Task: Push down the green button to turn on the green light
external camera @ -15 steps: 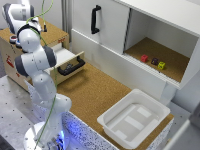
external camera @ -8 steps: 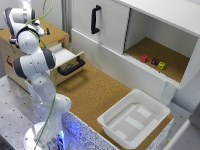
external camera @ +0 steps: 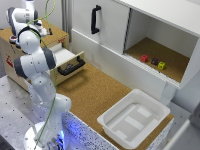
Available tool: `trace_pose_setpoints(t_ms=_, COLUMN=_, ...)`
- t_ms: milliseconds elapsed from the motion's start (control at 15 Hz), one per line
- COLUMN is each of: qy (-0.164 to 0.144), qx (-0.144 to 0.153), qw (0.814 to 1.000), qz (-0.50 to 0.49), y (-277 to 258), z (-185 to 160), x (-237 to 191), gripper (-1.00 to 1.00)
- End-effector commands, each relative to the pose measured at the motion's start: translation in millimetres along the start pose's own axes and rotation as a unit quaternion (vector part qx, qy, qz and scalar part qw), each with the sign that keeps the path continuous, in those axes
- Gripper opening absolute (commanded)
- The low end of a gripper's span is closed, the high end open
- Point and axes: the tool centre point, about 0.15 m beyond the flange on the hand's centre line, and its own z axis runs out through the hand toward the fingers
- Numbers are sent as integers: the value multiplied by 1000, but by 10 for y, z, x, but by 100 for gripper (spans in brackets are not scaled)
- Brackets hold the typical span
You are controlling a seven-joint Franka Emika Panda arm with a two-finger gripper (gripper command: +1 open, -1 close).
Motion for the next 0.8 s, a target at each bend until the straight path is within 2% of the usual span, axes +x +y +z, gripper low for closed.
trace_pose_setpoints(t_ms=0, qy=27, qx=21, qw=999, qz=32, y=64, z=-238, x=142, gripper=-100)
trace_pose_setpoints(t_ms=67, qy=23, qx=16, qw=999, qz=39, y=97, z=-246, x=164, gripper=-100)
trace_pose_setpoints(t_ms=133, qy=16, qx=25, qw=999, qz=43, y=162, z=-249, x=194, gripper=-100)
trace_pose_setpoints(t_ms=200, qy=8, qx=15, qw=998, qz=54, y=216, z=-248, x=230, gripper=100)
trace_pose_setpoints(t_ms=733, qy=-5, qx=-9, qw=997, qz=76, y=561, z=-307, x=371, gripper=100)
